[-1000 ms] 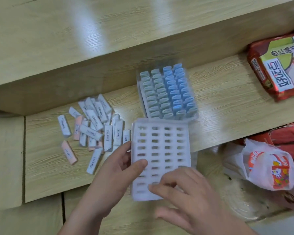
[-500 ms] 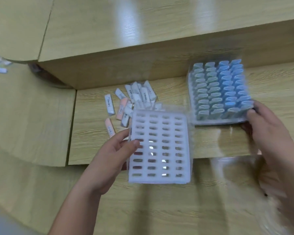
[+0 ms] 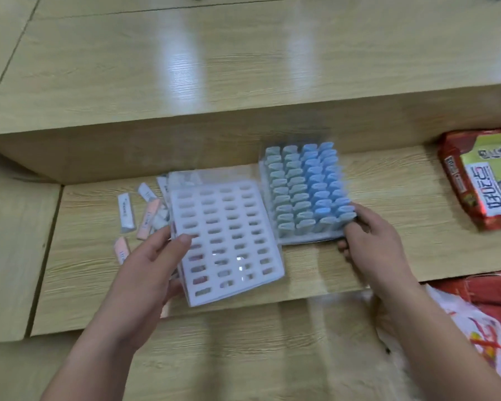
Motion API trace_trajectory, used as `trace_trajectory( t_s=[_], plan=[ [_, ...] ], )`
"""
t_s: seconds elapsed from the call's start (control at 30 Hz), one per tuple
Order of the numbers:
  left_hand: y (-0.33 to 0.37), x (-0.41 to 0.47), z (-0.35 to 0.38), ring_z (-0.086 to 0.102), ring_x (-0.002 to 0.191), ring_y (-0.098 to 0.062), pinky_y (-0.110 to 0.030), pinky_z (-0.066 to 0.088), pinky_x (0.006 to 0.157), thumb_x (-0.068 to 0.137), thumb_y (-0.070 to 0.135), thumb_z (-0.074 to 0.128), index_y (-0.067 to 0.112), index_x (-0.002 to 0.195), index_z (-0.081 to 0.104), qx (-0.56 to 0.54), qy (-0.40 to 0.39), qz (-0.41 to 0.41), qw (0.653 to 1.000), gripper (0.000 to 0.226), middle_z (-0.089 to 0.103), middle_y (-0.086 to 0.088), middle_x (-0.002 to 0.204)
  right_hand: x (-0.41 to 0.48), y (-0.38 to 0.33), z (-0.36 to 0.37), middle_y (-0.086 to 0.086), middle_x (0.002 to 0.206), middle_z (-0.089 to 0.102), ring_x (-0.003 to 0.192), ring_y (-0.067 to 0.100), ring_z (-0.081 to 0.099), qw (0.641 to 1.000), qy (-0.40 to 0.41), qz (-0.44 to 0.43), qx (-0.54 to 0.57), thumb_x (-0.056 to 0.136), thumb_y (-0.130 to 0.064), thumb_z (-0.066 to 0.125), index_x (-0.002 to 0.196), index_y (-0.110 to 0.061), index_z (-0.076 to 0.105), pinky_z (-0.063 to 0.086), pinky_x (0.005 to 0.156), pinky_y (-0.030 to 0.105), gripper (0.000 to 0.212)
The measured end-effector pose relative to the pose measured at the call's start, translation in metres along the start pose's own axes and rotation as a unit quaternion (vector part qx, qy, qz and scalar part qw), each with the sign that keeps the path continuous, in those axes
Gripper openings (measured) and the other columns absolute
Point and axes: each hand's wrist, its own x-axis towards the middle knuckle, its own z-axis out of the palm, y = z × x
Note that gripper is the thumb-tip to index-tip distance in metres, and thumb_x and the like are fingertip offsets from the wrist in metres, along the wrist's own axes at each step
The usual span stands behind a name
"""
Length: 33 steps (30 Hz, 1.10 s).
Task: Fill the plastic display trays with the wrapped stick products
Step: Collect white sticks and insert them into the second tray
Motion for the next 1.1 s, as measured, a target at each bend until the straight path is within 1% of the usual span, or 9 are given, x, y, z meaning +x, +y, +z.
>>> trace_trajectory(
  t_s=[0.2, 0.33, 0.53, 0.7, 0.77, 0.83, 0.93, 1.0, 1.1],
  plan=[
    [0.005, 0.032, 0.027, 0.069, 0.113, -0.021, -0.039, 0.058, 0.088, 0.084, 0.045, 0.063, 0.023, 0.123, 0.068, 0.0, 0.027, -0.017, 0.999, 0.045, 0.072, -0.002, 0.121, 0.015, 0.007, -0.018, -0.001, 0.069, 0.073, 0.051, 0.011, 0.063, 0.993, 0.071, 0.034, 0.091, 0.089, -0.002, 0.049, 0.107, -0.025, 0.075, 0.056, 0.051, 0.022, 0.039],
    [0.008, 0.05, 0.049, 0.07, 0.109, -0.021, -0.032, 0.061, 0.079, 0.094, 0.044, 0.06, 0.024, 0.125, 0.066, 0.033, 0.019, -0.015, 0.999, 0.037, 0.073, -0.001, 0.119, 0.025, 0.015, -0.036, 0.004, 0.075, 0.074, 0.052, 0.01, 0.065, 0.985, 0.118, 0.055, 0.11, 0.09, 0.0, 0.049, 0.11, -0.02, 0.075, 0.053, 0.05, 0.018, 0.038],
    [0.009, 0.077, 0.088, 0.067, 0.115, -0.015, -0.048, 0.05, 0.1, 0.101, 0.046, 0.051, 0.031, 0.144, 0.047, 0.107, 0.036, -0.027, 0.993, 0.046, 0.069, 0.009, 0.127, 0.04, 0.024, -0.06, -0.002, 0.067, 0.067, 0.044, 0.001, 0.059, 0.974, 0.18, 0.061, 0.128, 0.087, -0.004, 0.049, 0.107, -0.018, 0.076, 0.045, 0.044, 0.012, 0.036],
    [0.007, 0.079, 0.114, 0.067, 0.099, -0.005, -0.032, 0.056, 0.084, 0.105, 0.038, 0.042, 0.034, 0.113, 0.064, 0.162, 0.082, 0.002, 0.983, 0.024, 0.071, 0.014, 0.109, 0.036, 0.023, -0.062, 0.006, 0.079, 0.069, 0.049, 0.003, 0.061, 0.961, 0.207, 0.075, 0.168, 0.092, -0.011, 0.047, 0.119, -0.02, 0.069, 0.051, 0.051, 0.019, 0.036],
    [0.005, 0.076, 0.116, 0.061, 0.099, 0.009, -0.026, 0.052, 0.086, 0.105, 0.036, 0.041, 0.036, 0.13, 0.057, 0.186, 0.11, 0.016, 0.976, 0.03, 0.067, 0.022, 0.111, 0.019, 0.024, -0.056, 0.016, 0.106, 0.066, 0.062, 0.01, 0.069, 0.946, 0.214, 0.095, 0.223, 0.09, -0.016, 0.047, 0.123, -0.019, 0.057, 0.056, 0.059, 0.025, 0.035],
    [0.003, 0.072, 0.112, 0.043, 0.111, 0.018, -0.009, 0.032, 0.085, 0.105, 0.036, 0.039, 0.03, 0.153, 0.033, 0.226, 0.141, 0.025, 0.963, 0.049, 0.052, 0.024, 0.138, -0.008, 0.026, -0.045, 0.017, 0.108, 0.063, 0.077, 0.021, 0.073, 0.943, 0.223, 0.09, 0.232, 0.082, -0.021, 0.049, 0.112, -0.023, 0.053, 0.06, 0.067, 0.03, 0.03],
    [0.003, 0.063, 0.102, 0.037, 0.118, 0.019, -0.004, 0.025, 0.088, 0.106, 0.032, 0.037, 0.04, 0.15, 0.038, 0.234, 0.144, 0.042, 0.96, 0.045, 0.043, 0.027, 0.148, -0.048, 0.023, -0.012, 0.004, 0.091, 0.068, 0.087, 0.026, 0.07, 0.982, 0.148, 0.013, 0.113, 0.081, -0.025, 0.061, 0.095, -0.036, 0.059, 0.055, 0.082, 0.035, 0.018],
    [0.008, 0.06, 0.101, 0.05, 0.1, 0.029, 0.006, 0.036, 0.076, 0.106, 0.019, 0.036, 0.056, 0.119, 0.059, 0.217, 0.099, 0.071, 0.969, 0.046, 0.059, 0.044, 0.118, -0.058, 0.025, 0.013, 0.0, 0.102, 0.066, 0.094, 0.012, 0.066, 0.995, 0.068, -0.047, 0.063, 0.087, -0.01, 0.062, 0.101, -0.038, 0.061, 0.051, 0.083, 0.02, 0.031],
    [0.009, 0.066, 0.101, 0.066, 0.1, 0.008, -0.016, 0.057, 0.079, 0.104, 0.009, 0.034, 0.045, 0.12, 0.064, 0.183, 0.034, 0.084, 0.979, 0.05, 0.071, 0.025, 0.11, -0.056, 0.02, 0.04, -0.001, 0.112, 0.06, 0.103, 0.007, 0.063, 0.995, 0.005, -0.071, 0.072, 0.088, -0.003, 0.059, 0.113, -0.038, 0.054, 0.05, 0.083, 0.015, 0.043]
  ],
)
